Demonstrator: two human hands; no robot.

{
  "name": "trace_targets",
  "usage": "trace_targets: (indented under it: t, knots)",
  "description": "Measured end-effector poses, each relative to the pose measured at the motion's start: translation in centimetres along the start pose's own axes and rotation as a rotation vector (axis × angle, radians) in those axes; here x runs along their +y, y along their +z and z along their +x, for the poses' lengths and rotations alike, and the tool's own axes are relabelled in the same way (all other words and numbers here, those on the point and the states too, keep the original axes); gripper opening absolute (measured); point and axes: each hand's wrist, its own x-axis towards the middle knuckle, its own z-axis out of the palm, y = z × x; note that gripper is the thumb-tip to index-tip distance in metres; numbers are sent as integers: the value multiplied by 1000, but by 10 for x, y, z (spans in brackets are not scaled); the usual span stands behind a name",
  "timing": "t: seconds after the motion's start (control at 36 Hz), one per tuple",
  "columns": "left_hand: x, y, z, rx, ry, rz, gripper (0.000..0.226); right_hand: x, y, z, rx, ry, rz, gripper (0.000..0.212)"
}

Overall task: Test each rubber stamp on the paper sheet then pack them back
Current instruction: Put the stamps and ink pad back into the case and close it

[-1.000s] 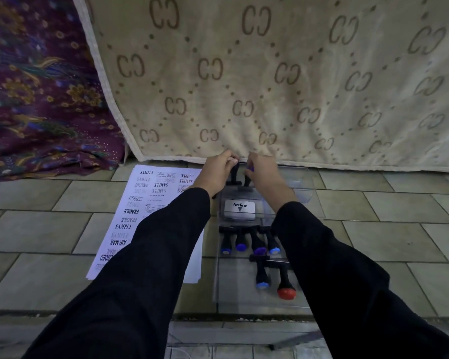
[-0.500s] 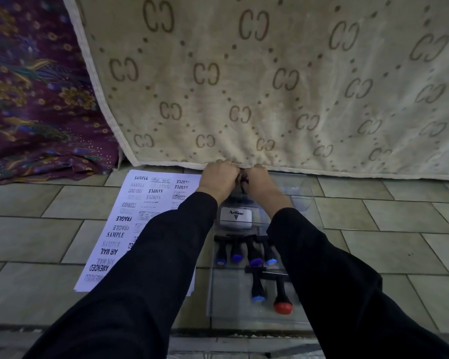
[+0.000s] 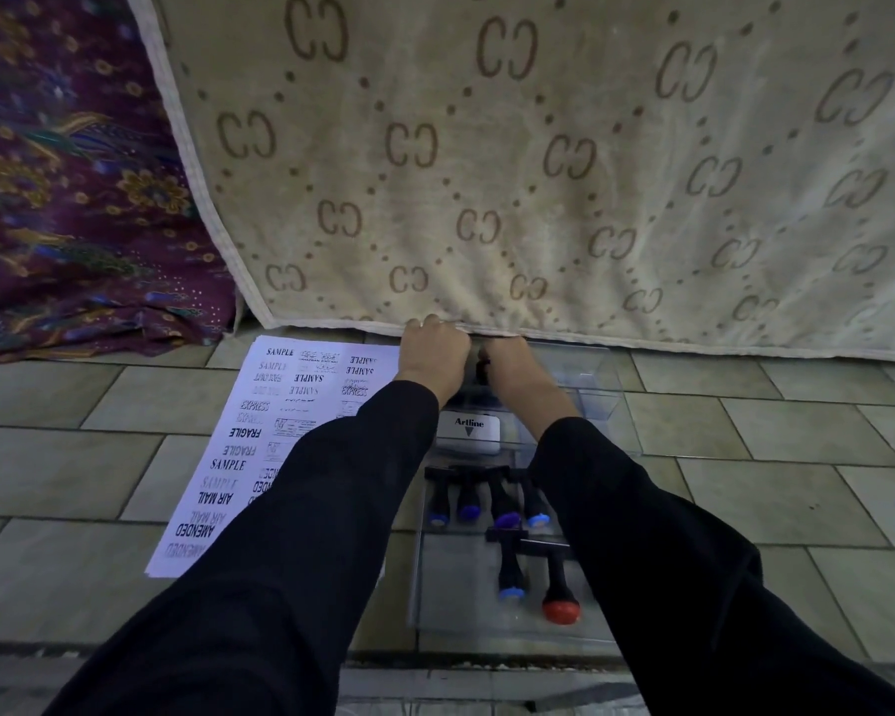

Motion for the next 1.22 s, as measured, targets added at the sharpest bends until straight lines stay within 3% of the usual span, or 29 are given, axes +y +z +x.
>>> trace_targets:
  t: [0.06, 0.14, 0.28, 0.36, 0.47, 0.58, 0.75, 0.86, 1.08, 1.22]
  knots:
    - [-2, -2, -8, 86, 14, -132, 30, 2, -1, -5, 42, -26, 13, 17]
    - [-4, -7, -27, 192, 43, -350, 36, 9, -3, -15, 147, -79, 45, 29]
    - [4, -17, -73, 302, 103, -613, 24, 17, -11, -54, 382, -167, 181, 16]
    - [14, -18, -108, 292, 118, -748, 15, 20, -16, -86, 388, -192, 252, 9]
    - [29, -6, -150, 154, 173, -770, 12, 27, -17, -128, 228, -188, 302, 7]
    - [40, 10, -177, -50, 235, -698, 27, 36, -20, -157, -27, -107, 251, 17]
    - [47, 12, -190, -72, 282, -653, 40, 41, -15, -181, -308, 7, 254, 26]
    - [46, 7, -192, -62, 338, -657, 41, 38, -14, -187, -406, 91, 305, 32]
    - [46, 16, -194, -110, 432, -494, 52, 27, -15, -194, -549, 206, 110, 46]
    - [47, 19, -194, -127, 419, -496, 52, 20, -17, -194, -574, 222, 89, 43]
